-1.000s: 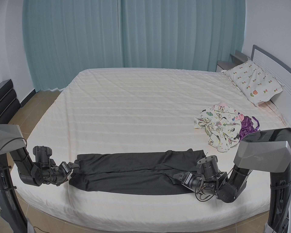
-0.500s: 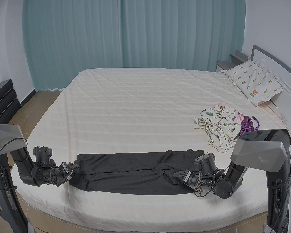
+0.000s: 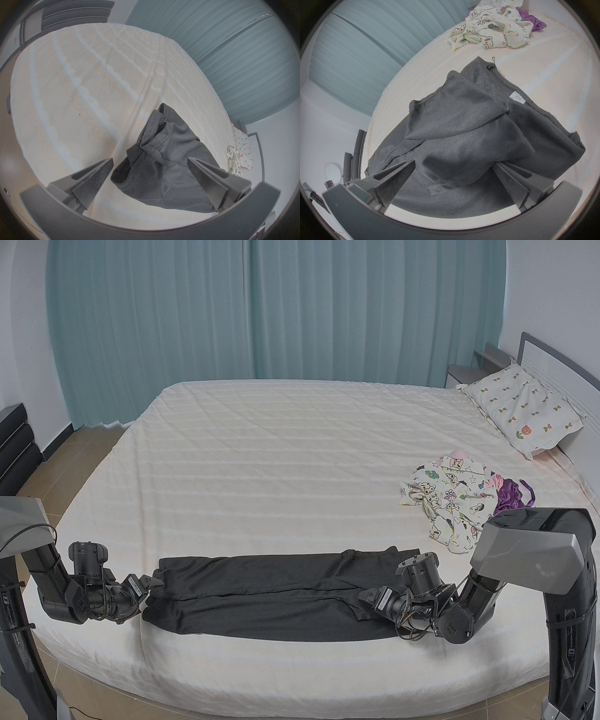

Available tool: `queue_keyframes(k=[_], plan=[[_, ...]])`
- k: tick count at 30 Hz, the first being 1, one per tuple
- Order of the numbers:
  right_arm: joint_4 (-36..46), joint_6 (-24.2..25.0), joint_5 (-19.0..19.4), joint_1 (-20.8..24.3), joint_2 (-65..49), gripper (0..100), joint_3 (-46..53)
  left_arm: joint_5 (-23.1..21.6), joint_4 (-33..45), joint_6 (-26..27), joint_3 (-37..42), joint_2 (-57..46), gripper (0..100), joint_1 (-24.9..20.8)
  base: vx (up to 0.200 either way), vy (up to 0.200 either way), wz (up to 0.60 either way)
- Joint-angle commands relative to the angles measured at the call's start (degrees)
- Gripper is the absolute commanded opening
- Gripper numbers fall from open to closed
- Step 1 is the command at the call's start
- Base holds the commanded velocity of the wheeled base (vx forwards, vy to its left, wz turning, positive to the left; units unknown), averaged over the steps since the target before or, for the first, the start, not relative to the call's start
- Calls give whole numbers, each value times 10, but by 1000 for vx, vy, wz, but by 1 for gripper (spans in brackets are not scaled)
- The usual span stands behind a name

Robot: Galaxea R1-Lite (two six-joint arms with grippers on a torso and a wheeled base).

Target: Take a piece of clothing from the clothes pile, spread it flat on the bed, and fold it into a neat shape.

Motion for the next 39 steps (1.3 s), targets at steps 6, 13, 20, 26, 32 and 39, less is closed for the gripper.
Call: queue_keyframes(k=[6,13,20,26,32,39], plan=[[0,0,-18,0,-2,0,1,0,0,0,0,1,100,0,0,0,0],[3,-3,-45,2,-19,0,11,0,0,1,0,1,100,0,0,0,0],[10,-3,-12,16,-72,0,53,0,0,1,0,1,100,0,0,0,0],[41,-3,37,13,-114,0,73,0,0,1,0,1,100,0,0,0,0],[63,-3,46,14,-120,0,75,0,0,1,0,1,100,0,0,0,0],[89,-8,57,16,-116,100,70,0,0,1,0,1,100,0,0,0,0]])
